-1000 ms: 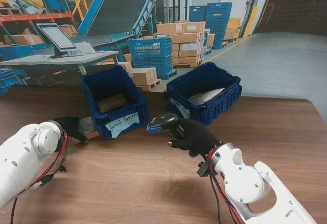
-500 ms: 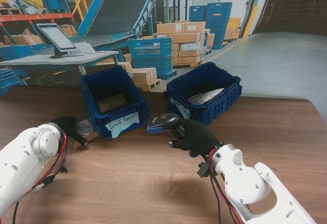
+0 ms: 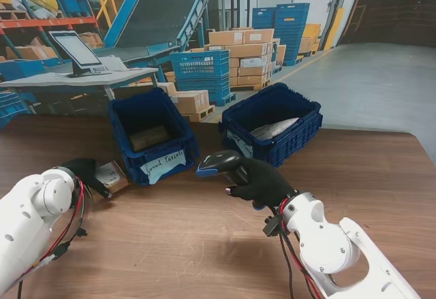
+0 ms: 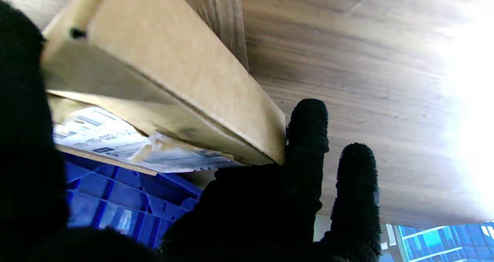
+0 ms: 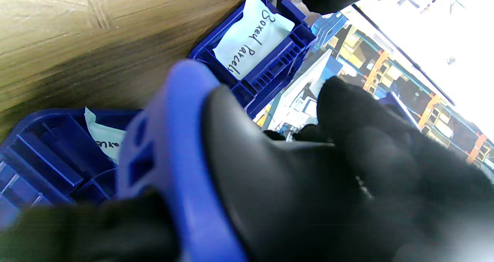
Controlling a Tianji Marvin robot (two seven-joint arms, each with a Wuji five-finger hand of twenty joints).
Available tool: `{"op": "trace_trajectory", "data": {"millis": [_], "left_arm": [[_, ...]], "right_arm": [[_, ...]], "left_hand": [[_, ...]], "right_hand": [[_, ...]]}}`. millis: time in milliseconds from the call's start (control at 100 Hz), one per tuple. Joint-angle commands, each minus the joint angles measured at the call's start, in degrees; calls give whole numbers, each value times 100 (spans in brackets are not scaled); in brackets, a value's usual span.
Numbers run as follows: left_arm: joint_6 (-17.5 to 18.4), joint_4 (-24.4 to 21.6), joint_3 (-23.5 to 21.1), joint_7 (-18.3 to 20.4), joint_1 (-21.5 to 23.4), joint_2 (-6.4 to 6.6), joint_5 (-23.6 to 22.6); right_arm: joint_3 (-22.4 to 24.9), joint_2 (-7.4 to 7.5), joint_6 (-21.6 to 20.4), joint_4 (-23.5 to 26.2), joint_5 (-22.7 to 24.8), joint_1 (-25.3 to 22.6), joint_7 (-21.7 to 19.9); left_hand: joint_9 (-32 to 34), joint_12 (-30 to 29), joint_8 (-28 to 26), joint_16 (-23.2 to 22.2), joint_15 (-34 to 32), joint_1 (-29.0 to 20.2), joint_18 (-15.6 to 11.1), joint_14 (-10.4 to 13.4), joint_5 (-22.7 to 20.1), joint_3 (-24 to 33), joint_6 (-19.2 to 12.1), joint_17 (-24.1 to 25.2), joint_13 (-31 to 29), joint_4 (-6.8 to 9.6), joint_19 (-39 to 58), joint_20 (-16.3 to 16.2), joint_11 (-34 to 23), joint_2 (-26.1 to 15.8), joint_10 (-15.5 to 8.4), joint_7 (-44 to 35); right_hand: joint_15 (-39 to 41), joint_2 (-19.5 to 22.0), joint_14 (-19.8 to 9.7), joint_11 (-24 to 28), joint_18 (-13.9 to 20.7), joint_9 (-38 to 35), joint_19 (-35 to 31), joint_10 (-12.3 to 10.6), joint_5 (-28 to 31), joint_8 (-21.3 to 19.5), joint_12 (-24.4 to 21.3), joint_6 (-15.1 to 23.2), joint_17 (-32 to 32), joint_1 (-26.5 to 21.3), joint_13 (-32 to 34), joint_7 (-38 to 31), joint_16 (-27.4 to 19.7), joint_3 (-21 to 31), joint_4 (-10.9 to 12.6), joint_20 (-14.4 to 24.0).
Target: Scan and sort packages by packaging type
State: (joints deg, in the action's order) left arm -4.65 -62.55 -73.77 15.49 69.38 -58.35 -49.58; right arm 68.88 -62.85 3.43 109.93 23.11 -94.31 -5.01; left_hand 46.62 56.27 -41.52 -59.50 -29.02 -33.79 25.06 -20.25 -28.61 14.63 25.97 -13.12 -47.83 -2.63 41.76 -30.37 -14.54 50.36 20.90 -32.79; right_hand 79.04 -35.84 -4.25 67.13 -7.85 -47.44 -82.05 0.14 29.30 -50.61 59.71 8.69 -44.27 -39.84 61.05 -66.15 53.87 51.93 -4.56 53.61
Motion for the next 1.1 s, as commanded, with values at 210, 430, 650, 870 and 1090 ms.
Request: {"op": "trace_trajectory", "data": {"millis": [210,430,650,870,1090], "left_arm": [[16,-1023,-747,409,737,58,-236],[-7,-2094,-1450,570,1521,18,-217],[86,-3056,-1882,663,2188,-25,-97],[283,-3812,-2051,230,2705,-121,-105],[412,-4315,-1965,88,2889,-160,-114]], "right_arm": [[-50,-69,-64,18,10,33,18],[-75,-93,-50,31,18,61,117],[-72,-111,-38,59,27,47,203],[18,-118,29,184,51,-73,247],[176,-125,154,395,89,-278,297]], "left_hand": [[994,620,-327,-122,-124,-2404,280,154,-829,3407,-1914,18,-188,509,202,-98,-1271,-878,-1087,-2626],[990,616,-335,-133,-97,-2438,292,139,-833,3387,-1893,38,-186,504,197,-100,-1256,-886,-1066,-2600],[975,618,-344,-132,-63,-2456,289,126,-828,3343,-1873,49,-154,496,183,-98,-1238,-910,-1058,-2579],[981,625,-369,-138,-66,-2456,301,139,-821,3328,-1876,36,-175,515,186,-104,-1235,-920,-1060,-2570],[974,629,-391,-139,-61,-2461,296,142,-807,3305,-1864,28,-174,513,184,-106,-1228,-940,-1057,-2545]], "right_hand": [[348,144,-435,71,-3,-97,-78,198,44,-6,89,298,-8,-477,390,-3,227,179,-6,30],[345,142,-440,71,-3,-97,-80,198,44,-6,89,298,-15,-478,384,-3,226,174,-6,30],[343,148,-443,71,-2,-97,-77,198,44,-6,89,298,-16,-482,383,-3,227,173,-4,29],[344,146,-440,71,-13,-97,-80,198,44,-6,89,298,-22,-482,387,-3,227,168,-5,30],[344,146,-438,71,3,-97,-78,198,44,-6,89,298,-15,-485,386,-3,229,169,-3,30]]}}
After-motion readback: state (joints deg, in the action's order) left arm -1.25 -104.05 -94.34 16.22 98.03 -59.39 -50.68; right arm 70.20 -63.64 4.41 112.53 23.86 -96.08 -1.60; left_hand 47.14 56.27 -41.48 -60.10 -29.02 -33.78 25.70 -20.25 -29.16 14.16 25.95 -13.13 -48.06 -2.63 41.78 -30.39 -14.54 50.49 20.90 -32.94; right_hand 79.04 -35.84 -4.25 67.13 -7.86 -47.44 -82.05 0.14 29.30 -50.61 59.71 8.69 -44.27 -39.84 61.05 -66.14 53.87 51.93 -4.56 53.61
